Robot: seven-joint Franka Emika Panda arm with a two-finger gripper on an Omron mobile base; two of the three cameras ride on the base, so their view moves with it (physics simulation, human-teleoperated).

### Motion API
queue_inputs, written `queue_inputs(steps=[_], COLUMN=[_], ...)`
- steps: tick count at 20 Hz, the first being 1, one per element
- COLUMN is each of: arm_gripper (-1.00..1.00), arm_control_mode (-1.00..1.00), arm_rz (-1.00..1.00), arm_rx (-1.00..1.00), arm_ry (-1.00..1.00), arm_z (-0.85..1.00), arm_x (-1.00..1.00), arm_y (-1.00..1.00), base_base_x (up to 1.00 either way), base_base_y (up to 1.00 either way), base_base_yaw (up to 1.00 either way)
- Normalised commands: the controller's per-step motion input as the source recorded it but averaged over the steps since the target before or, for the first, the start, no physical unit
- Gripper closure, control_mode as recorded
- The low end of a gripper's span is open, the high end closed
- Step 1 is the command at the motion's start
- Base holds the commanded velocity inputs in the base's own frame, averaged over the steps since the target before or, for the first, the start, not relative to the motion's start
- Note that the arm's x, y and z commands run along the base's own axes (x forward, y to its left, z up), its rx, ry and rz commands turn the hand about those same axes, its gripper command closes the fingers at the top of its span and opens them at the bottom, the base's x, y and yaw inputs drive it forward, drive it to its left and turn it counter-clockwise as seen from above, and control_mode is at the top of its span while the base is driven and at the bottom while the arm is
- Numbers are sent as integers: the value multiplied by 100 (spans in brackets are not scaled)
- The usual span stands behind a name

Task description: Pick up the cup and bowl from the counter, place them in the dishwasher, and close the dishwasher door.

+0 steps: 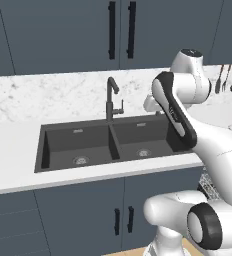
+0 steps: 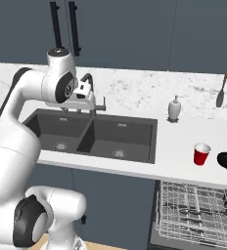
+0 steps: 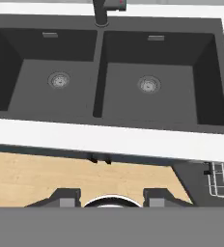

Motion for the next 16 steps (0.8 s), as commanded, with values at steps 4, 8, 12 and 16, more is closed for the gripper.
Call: queue_inputs(steps=[4, 8, 12, 16], arm_gripper=[-100, -100, -100, -100], arm_control_mode=[-100, -100, -100, -100], arm_rz=[3, 3, 0, 0], arm_rx=[0, 0, 0, 0], arm_ry=[0, 15, 7, 8], arm_z=[0, -29, -61, -69], arm_x=[-36, -83, -68, -22], arm_y=[1, 0, 0, 0], base_base_x=[0, 0, 0, 0], base_base_y=[0, 0, 0, 0], base_base_yaw=[0, 0, 0, 0])
